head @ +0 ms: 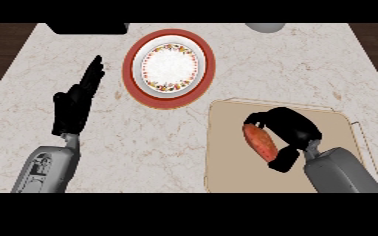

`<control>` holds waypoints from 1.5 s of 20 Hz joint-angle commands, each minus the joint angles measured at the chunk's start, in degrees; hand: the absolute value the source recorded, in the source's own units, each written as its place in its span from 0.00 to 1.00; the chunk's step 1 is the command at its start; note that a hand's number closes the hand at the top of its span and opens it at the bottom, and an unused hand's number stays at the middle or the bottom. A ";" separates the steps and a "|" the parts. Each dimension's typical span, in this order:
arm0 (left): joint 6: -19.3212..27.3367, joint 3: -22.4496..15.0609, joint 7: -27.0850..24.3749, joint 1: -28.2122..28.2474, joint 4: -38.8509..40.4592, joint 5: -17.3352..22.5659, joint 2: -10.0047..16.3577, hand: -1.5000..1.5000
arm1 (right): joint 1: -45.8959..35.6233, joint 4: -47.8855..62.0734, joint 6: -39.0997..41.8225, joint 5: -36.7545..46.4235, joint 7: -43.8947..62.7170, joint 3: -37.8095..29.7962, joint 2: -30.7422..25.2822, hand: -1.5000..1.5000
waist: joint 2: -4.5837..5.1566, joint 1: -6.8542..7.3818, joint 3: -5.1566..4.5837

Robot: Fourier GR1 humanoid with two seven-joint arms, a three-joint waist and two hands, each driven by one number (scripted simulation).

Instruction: Pick the sweet potato from the tray and place it in the plate

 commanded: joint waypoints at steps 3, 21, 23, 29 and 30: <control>-1.05 1.29 0.18 2.68 -2.31 -0.79 -0.86 0.50 | -1.34 7.15 -4.25 6.48 -5.65 -1.89 3.53 1.00 | 0.09 0.12 0.07; -2.18 3.03 0.80 0.29 -0.77 -0.15 -0.64 0.50 | 1.75 -14.62 -28.63 27.17 35.57 -9.73 15.37 1.00 | -0.42 -1.22 -0.06; -3.30 2.63 -0.53 2.55 -1.03 -0.29 -0.08 0.50 | 1.08 -18.88 -30.12 28.43 34.50 -8.79 15.55 1.00 | -0.35 -0.68 -0.01; -1.56 1.22 -1.85 2.62 -0.40 -2.54 -2.21 0.50 | -7.05 -18.73 -30.14 30.99 32.45 -5.02 18.89 1.00 | 0.06 0.29 0.04; -0.24 0.47 2.84 -1.63 -1.44 -3.36 -3.06 0.50 | -11.14 -16.80 -28.57 31.32 34.29 -3.80 21.89 1.00 | 0.07 0.38 0.05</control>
